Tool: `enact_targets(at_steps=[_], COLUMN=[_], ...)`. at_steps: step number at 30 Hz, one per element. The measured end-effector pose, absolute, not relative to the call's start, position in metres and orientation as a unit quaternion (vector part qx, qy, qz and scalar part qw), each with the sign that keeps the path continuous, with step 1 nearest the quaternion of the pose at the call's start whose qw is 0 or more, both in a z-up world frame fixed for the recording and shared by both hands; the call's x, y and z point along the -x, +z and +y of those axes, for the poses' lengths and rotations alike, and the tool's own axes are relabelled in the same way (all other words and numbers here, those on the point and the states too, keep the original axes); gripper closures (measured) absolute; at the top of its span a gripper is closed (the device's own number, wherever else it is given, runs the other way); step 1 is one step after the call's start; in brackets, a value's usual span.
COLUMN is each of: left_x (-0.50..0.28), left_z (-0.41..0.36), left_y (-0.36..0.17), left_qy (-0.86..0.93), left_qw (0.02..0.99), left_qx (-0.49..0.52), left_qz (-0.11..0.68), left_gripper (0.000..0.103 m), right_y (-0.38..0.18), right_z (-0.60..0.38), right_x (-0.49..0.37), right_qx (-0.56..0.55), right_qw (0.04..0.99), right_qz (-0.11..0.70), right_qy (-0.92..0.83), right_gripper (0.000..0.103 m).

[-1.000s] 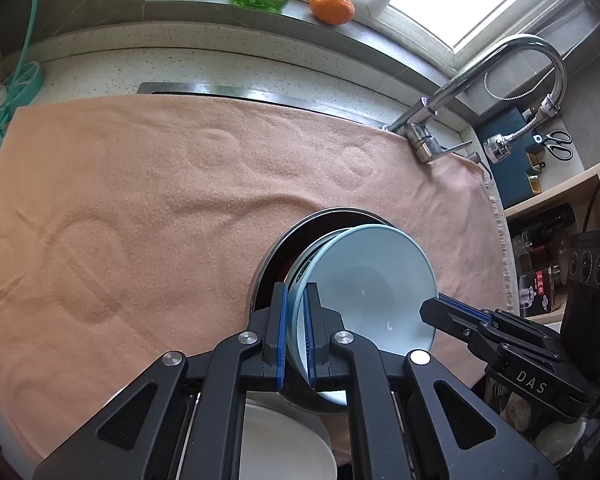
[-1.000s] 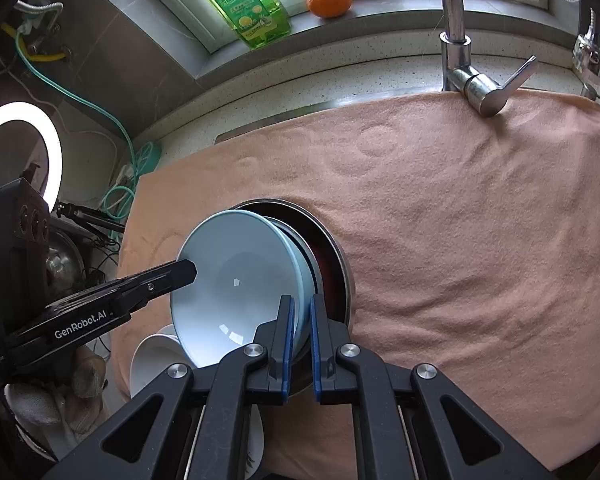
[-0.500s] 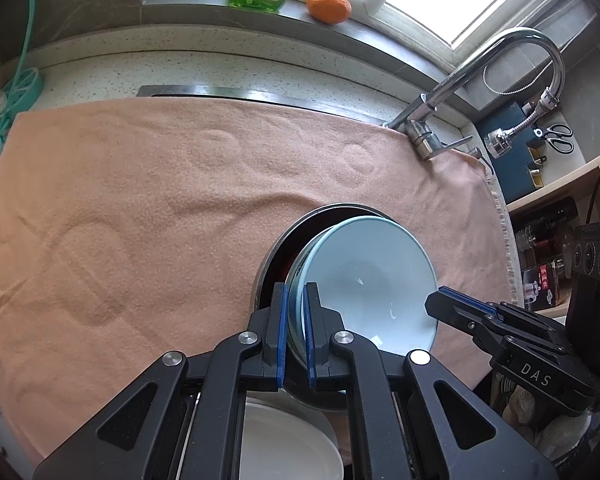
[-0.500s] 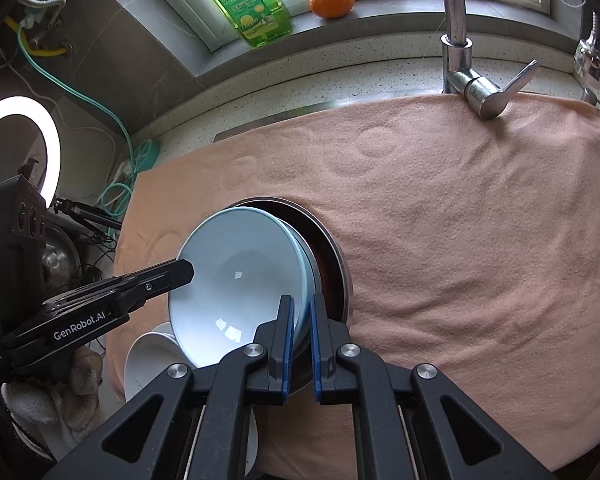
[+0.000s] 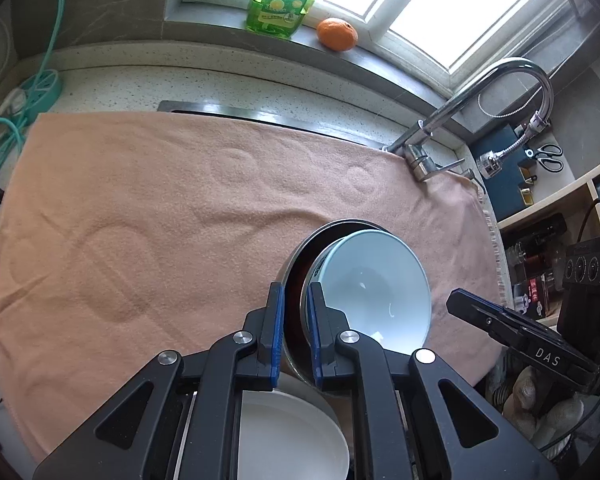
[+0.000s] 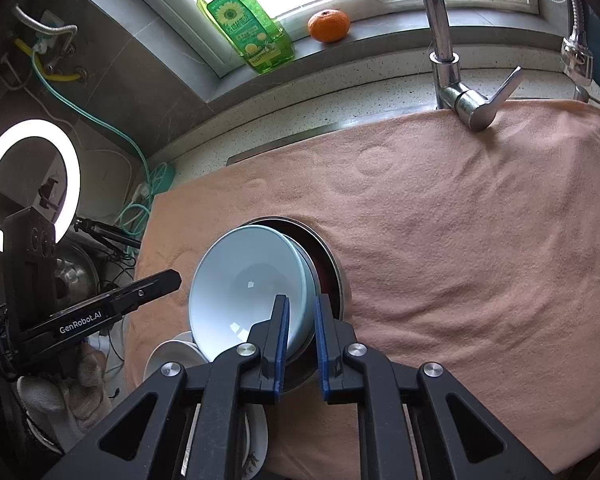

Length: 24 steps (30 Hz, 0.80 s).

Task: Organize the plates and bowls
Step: 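Lower the light blue bowl into the red bowl and open both tools, then close both tools on the rim of the nested bowl stack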

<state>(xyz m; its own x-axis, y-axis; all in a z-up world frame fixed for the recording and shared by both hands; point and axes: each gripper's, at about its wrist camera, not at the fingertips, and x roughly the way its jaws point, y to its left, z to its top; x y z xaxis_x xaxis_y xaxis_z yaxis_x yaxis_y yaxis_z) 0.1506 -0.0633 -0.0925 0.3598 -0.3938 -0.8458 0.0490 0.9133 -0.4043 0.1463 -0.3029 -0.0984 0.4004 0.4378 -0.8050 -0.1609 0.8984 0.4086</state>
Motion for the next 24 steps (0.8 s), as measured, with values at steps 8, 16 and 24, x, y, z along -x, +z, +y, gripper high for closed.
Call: enact_targets(at_steps=[8,16,24], left_x=[-0.129,-0.115,-0.127], left_z=[-0.049,-0.04,-0.051], left_y=[-0.098,-0.113,-0.118], left_qy=[-0.113,-0.096,-0.106], left_qw=[0.821,0.811,0.812], left_qx=[0.185,0.241,0.221], left_qz=[0.528,0.525,0.529], left_gripper=[0.093,0.093,0.093], right_y=[-0.102,-0.112,-0.129], right_z=[-0.319,-0.324,-0.321], right_x=[-0.135,-0.121,-0.125], right_qx=[-0.148,-0.155,-0.173], right_qw=[0.84,0.847,0.833], right_qz=[0.496,0.487,0.502], right_qy=[0.161,0.149,0.157], right_gripper=[0.086,0.086,0.086])
